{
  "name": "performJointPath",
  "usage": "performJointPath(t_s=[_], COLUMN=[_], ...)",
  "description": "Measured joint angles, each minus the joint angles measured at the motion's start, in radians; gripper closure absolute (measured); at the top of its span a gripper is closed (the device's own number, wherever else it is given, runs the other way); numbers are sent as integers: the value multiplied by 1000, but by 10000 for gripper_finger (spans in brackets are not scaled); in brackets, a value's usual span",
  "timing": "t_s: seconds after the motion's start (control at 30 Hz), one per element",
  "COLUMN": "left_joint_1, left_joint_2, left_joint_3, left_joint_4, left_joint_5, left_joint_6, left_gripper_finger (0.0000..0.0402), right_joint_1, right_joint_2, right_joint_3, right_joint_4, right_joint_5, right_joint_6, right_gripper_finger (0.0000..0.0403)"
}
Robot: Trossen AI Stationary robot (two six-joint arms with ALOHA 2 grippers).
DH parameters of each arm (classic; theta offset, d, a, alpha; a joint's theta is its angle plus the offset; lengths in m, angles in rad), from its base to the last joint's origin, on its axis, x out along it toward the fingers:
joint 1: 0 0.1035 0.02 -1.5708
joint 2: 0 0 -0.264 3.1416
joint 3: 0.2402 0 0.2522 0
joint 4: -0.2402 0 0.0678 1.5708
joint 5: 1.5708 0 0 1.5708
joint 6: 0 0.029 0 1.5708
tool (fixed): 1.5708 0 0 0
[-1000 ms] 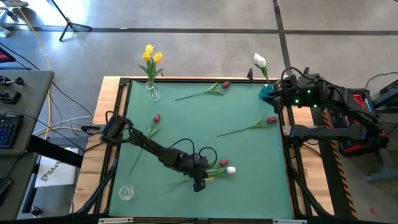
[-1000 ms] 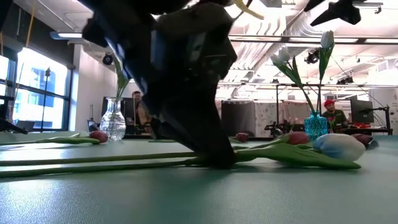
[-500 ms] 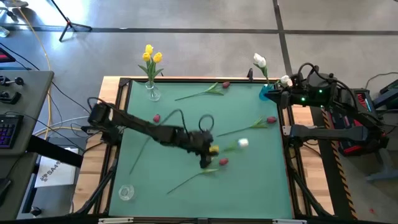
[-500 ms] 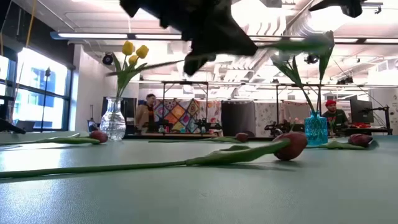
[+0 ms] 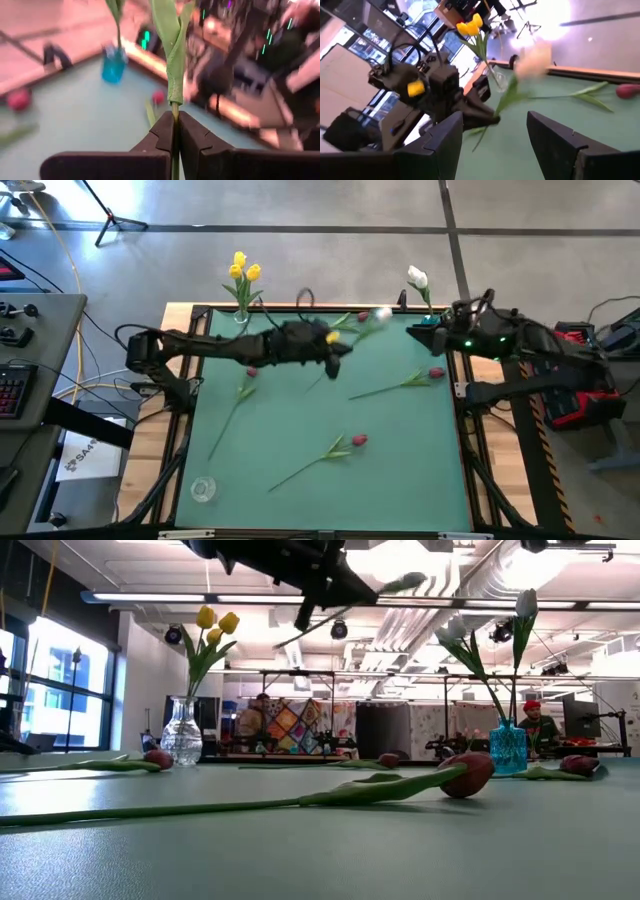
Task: Sort flowers into vase by color
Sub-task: Put the white flower into the blue vase
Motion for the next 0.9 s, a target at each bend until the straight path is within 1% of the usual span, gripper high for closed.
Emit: performJointPath(t_s=[0.1, 0.17, 0.3, 0.43, 0.53, 0.6, 0.73, 0.83, 0.9], left_joint_1=[46, 65, 87, 87, 86, 86, 85, 81, 75], left_joint_2=[-9, -12, -12, -12, -12, -12, -12, -12, -12], left_joint_3=[0, 0, 0, 0, 0, 0, 0, 0, 0], left_joint_4=[89, 156, 238, 266, 277, 289, 286, 288, 285], left_joint_5=[53, 84, 146, 191, 230, 252, 269, 291, 305], left_joint_6=[-26, -41, -47, -9, 2, 4, 28, 40, 59], left_gripper_finger=[401, 401, 401, 401, 401, 401, 401, 401, 401], right_joint_1=[50, 66, 68, 67, 67, 67, 63, 63, 63], right_joint_2=[67, 116, 231, 316, 350, 360, 364, 364, 364], right_joint_3=[0, 0, 0, 0, 0, 0, 0, 0, 0], right_joint_4=[67, 116, 248, 392, 428, 430, 430, 428, 424], right_joint_5=[69, 87, 99, 145, 214, 240, 248, 273, 274], right_joint_6=[0, -1, -16, -44, -31, -19, -8, -9, -9], right_gripper_finger=[192, 192, 192, 192, 193, 197, 225, 264, 298])
